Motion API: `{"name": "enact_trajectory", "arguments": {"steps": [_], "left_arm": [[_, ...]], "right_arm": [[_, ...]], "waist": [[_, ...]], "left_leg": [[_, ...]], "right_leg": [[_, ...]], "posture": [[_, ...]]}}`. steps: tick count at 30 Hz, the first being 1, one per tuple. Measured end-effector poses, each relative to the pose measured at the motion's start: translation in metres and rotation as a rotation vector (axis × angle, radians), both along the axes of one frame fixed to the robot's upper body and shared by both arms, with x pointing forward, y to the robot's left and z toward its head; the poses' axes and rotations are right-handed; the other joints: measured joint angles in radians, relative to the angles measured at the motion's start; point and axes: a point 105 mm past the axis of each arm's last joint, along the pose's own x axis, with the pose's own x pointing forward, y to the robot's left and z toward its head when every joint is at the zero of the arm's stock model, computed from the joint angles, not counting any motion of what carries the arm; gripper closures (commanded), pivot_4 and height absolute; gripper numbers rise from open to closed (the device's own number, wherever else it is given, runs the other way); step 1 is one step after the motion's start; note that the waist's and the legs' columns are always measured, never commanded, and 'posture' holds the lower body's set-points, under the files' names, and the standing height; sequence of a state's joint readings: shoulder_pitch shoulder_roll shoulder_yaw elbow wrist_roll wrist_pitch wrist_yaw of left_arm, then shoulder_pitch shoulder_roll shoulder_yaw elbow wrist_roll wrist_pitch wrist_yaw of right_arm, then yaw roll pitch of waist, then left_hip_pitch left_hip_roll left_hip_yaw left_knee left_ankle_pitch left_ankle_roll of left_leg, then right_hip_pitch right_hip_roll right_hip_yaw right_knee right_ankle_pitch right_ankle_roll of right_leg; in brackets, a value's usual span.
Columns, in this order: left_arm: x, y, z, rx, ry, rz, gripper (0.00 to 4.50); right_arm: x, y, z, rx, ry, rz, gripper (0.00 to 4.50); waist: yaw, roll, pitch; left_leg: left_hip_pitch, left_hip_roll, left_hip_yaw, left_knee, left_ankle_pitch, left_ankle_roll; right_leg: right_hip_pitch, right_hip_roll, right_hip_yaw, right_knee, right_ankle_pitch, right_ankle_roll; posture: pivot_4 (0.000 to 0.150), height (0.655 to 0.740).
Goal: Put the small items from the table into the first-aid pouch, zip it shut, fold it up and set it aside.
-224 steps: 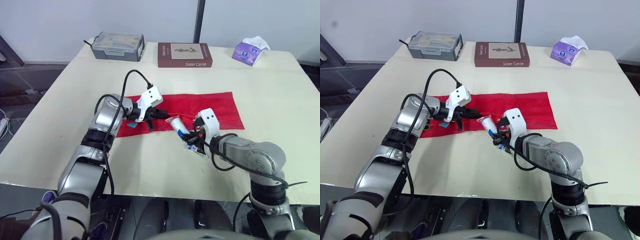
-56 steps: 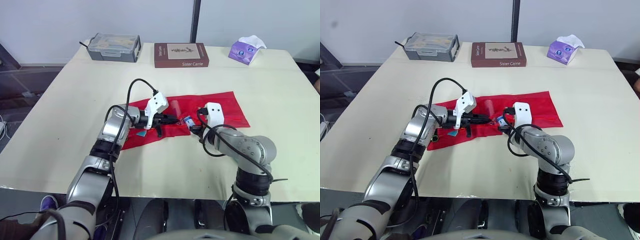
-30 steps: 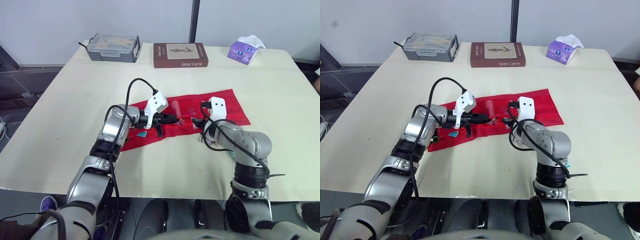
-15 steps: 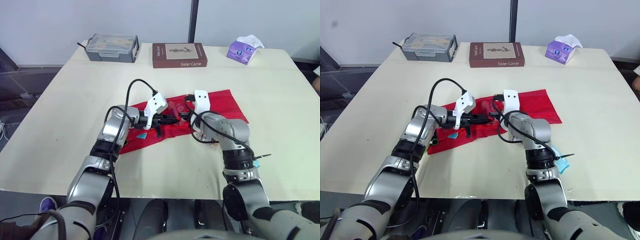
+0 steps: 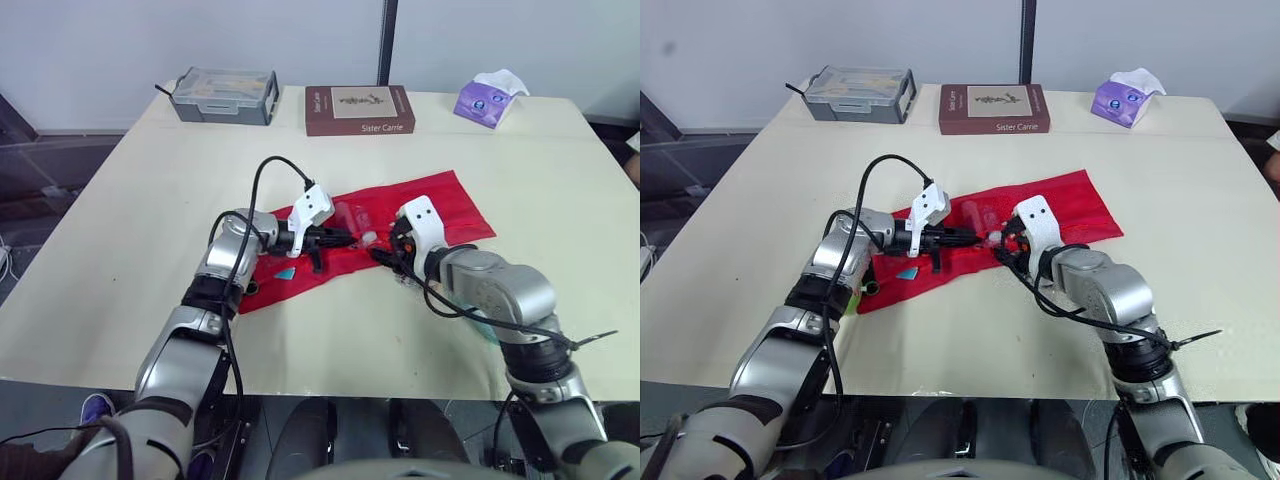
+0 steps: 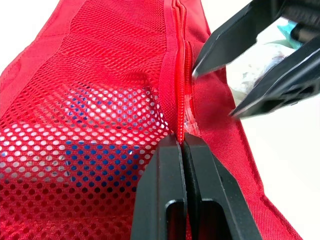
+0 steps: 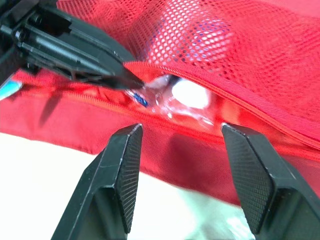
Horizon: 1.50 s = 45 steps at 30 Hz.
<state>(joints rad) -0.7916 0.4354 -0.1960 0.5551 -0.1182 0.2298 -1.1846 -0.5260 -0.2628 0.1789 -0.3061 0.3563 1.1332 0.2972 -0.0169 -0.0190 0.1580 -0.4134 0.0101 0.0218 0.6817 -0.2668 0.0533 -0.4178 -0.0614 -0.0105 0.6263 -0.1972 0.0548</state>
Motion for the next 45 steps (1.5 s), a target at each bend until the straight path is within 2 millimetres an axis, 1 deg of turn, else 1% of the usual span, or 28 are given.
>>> {"name": "enact_trajectory", "arguments": {"steps": [1,2,3,4,5,8,12,16,20,21,22,23,24,25,26,27,28,29,30,31,32,33,34,36,39,42,45], "left_arm": [[0.001,0.0,0.0,0.001,0.001,0.001,4.5],[0.002,0.0,0.001,0.002,-0.004,-0.001,4.5],[0.003,0.0,0.003,0.006,-0.014,-0.004,4.5],[0.003,0.0,0.004,0.009,-0.022,-0.007,4.5],[0.004,0.0,0.006,0.01,-0.028,-0.012,4.5],[0.005,0.0,0.005,0.013,-0.026,-0.012,4.5],[0.005,-0.001,0.006,0.014,-0.027,-0.015,4.5],[0.004,-0.002,0.007,0.014,-0.031,-0.024,4.5],[0.004,-0.001,0.007,0.017,-0.048,-0.029,4.5],[0.003,-0.002,0.007,0.022,-0.061,-0.04,4.5],[0.003,0.001,0.006,0.04,-0.074,-0.047,4.5],[0.002,0.002,0.006,0.045,-0.078,-0.049,4.5],[0.003,0.004,0.005,0.068,-0.092,-0.06,4.5],[0.003,0.006,0.005,0.078,-0.103,-0.068,4.5],[0.003,0.008,0.005,0.085,-0.109,-0.068,4.5],[0.004,0.012,0.004,0.1,-0.116,-0.08,4.5],[0.004,0.014,0.003,0.104,-0.116,-0.08,4.5],[0.005,0.022,0.002,0.122,-0.118,-0.085,4.5],[0.005,0.026,0.001,0.13,-0.115,-0.079,4.5],[0.006,0.027,0.001,0.138,-0.117,-0.081,4.5],[0.007,0.025,0.002,0.146,-0.132,-0.099,4.5],[0.008,0.029,0.001,0.155,-0.136,-0.096,4.5],[0.009,0.032,0.001,0.163,-0.138,-0.091,4.5],[0.01,0.038,0.0,0.161,-0.135,-0.079,4.5],[0.009,0.04,0.001,0.123,-0.113,-0.066,4.5],[0.005,0.043,-0.002,0.087,-0.09,-0.059,4.5],[0.004,0.047,-0.002,0.099,-0.098,-0.07,4.5]], "right_arm": [[0.0,0.0,0.0,0.002,-0.001,-0.002,2.62],[0.001,0.001,0.0,0.004,-0.002,-0.001,3.0],[0.002,0.002,-0.001,-0.004,-0.005,-0.002,3.6],[0.004,0.002,-0.003,-0.013,-0.009,-0.005,3.82],[0.006,0.003,-0.005,-0.023,-0.008,-0.008,4.46],[0.014,0.012,-0.007,-0.058,-0.024,0.007,4.46],[0.027,0.028,-0.009,-0.048,-0.041,0.009,4.46],[0.047,0.04,-0.007,-0.046,-0.095,-0.009,4.46],[0.051,0.039,-0.007,-0.048,-0.14,0.016,4.46],[0.045,0.034,-0.007,-0.05,-0.165,0.057,4.46],[0.033,0.027,-0.006,-0.032,-0.177,0.121,4.24],[0.03,0.024,-0.007,-0.031,-0.177,0.133,4.24],[0.018,0.011,-0.006,-0.024,-0.181,0.179,3.74],[0.008,0.003,-0.003,-0.014,-0.189,0.21,3.45],[0.003,-0.002,0.0,-0.008,-0.197,0.225,3.02],[-0.018,-0.024,0.011,0.019,-0.225,0.269,2.65],[-0.022,-0.028,0.014,0.022,-0.23,0.277,2.17],[-0.046,-0.056,0.03,0.027,-0.268,0.307,1.73],[-0.05,-0.06,0.035,0.028,-0.281,0.313,1.53],[-0.056,-0.066,0.041,0.04,-0.295,0.314,1.1],[-0.076,-0.082,0.05,0.046,-0.315,0.324,0.62],[-0.087,-0.094,0.054,0.021,-0.321,0.321,0.19],[-0.103,-0.115,0.057,-0.037,-0.319,0.285,0.05],[-0.119,-0.142,0.057,-0.108,-0.314,0.221,0.05],[-0.144,-0.171,0.055,-0.199,-0.301,0.182,0.05],[-0.16,-0.19,0.056,-0.219,-0.262,0.16,0.05],[-0.169,-0.199,0.06,-0.216,-0.256,0.153,0.05]], "waist": [[0.0,0.0,0.0],[0.001,0.0,0.0],[0.002,0.0,0.0],[0.002,0.0,0.0],[0.002,0.0,0.0],[0.002,0.0,0.0],[0.001,0.0,0.0],[0.001,0.0,0.0],[0.002,0.0,0.0],[0.004,0.0,0.0],[0.006,0.0,0.0],[0.006,0.001,0.0],[0.005,0.001,0.001],[0.007,0.001,0.001],[0.007,0.001,0.001],[0.009,0.001,0.001],[0.009,0.001,0.001],[0.012,0.001,0.001],[0.008,0.001,0.001],[0.006,0.001,0.001],[0.009,0.001,0.001],[0.012,0.001,0.001],[0.013,0.001,0.001],[0.012,0.0,0.001],[0.011,0.0,0.001],[0.007,0.0,0.001],[0.008,0.0,0.001]], "left_leg": [[0.0,0.0,0.0,0.0,0.0,0.0],[0.0,0.0,0.0,0.0,0.0,0.0],[0.0,0.0,0.0,0.0,0.0,0.0],[0.0,0.0,0.0,0.0,0.0,0.0],[0.0,0.0,0.0,0.0,0.0,0.0],[0.0,0.0,0.0,0.0,0.0,0.0],[0.0,0.0,0.0,0.0,0.0,0.0],[0.0,0.0,0.0,0.0,0.0,0.0],[-0.001,0.0,0.0,0.0,0.0,0.0],[-0.001,0.0,0.0,0.0,0.0,0.0],[-0.001,0.0,0.0,0.0,0.0,0.0],[-0.001,0.0,0.0,0.0,0.0,0.0],[-0.002,-0.001,0.0,0.0,0.0,0.0],[-0.001,-0.001,0.0,0.0,0.0,0.0],[-0.001,-0.001,-0.001,0.0,0.0,0.0],[-0.001,-0.001,-0.001,0.0,0.0,0.0],[-0.001,0.0,-0.001,0.0,0.0,0.0],[-0.001,0.0,-0.001,0.0,0.0,0.0],[0.0,0.0,0.0,0.0,0.0,0.0],[0.0,0.0,0.001,0.0,0.0,0.0],[-0.001,0.0,-0.001,0.0,0.0,0.0],[0.001,0.001,-0.001,0.0,0.0,0.0],[0.001,0.001,-0.001,0.0,0.0,0.0],[0.001,0.001,0.0,0.0,0.0,0.0],[0.001,0.001,0.0,0.0,0.0,0.0],[0.002,0.002,0.001,0.0,0.0,0.0],[0.002,0.002,0.0,0.0,0.0,0.0]], "right_leg": [[0.0,0.0,0.0,0.0,0.0,0.0],[0.0,0.0,0.0,0.0,0.0,0.0],[0.0,0.0,0.0,0.0,0.0,0.0],[0.0,0.0,0.0,0.0,0.0,0.0],[0.0,0.0,0.0,0.0,0.0,0.0],[0.0,0.0,0.0,0.0,0.0,0.0],[0.0,0.0,0.0,0.0,0.0,0.0],[0.0,0.0,0.0,0.0,0.0,0.0],[0.0,0.0,0.0,0.0,0.0,0.0],[0.0,-0.001,0.0,-0.001,0.0,0.0],[0.0,-0.001,-0.001,-0.001,0.0,0.0],[0.0,-0.001,-0.001,-0.001,0.0,0.0],[0.0,-0.001,0.0,-0.001,0.0,0.0],[0.0,-0.001,-0.001,-0.001,0.0,0.0],[0.0,-0.001,-0.001,-0.001,0.0,0.0],[0.0,-0.001,-0.001,-0.001,0.0,0.0],[0.0,-0.001,-0.001,-0.001,0.0,0.0],[0.001,-0.001,-0.001,-0.001,0.0,0.0],[0.001,-0.001,-0.001,-0.001,0.0,0.0],[0.001,0.0,-0.001,-0.002,0.0,0.0],[0.001,0.0,-0.001,-0.002,0.0,0.0],[0.003,0.0,-0.002,-0.002,0.0,0.0],[0.003,0.0,-0.002,-0.002,0.0,0.0],[0.003,0.0,-0.001,-0.002,0.0,0.0],[0.003,0.0,0.0,-0.002,-0.002,0.004],[0.003,0.0,0.0,-0.002,-0.002,0.003],[0.003,0.0,0.0,-0.002,-0.002,0.002]], "posture": [[0.15,0.74],[0.15,0.74],[0.15,0.74],[0.15,0.74],[0.15,0.74],[0.15,0.74],[0.15,0.74],[0.15,0.74],[0.15,0.74],[0.15,0.74],[0.15,0.74],[0.15,0.74],[0.15,0.74],[0.15,0.74],[0.15,0.74],[0.15,0.74],[0.15,0.74],[0.15,0.74],[0.15,0.74],[0.15,0.74],[0.15,0.74],[0.15,0.74],[0.15,0.74],[0.15,0.74],[0.15,0.74],[0.15,0.74],[0.15,0.74]]}}
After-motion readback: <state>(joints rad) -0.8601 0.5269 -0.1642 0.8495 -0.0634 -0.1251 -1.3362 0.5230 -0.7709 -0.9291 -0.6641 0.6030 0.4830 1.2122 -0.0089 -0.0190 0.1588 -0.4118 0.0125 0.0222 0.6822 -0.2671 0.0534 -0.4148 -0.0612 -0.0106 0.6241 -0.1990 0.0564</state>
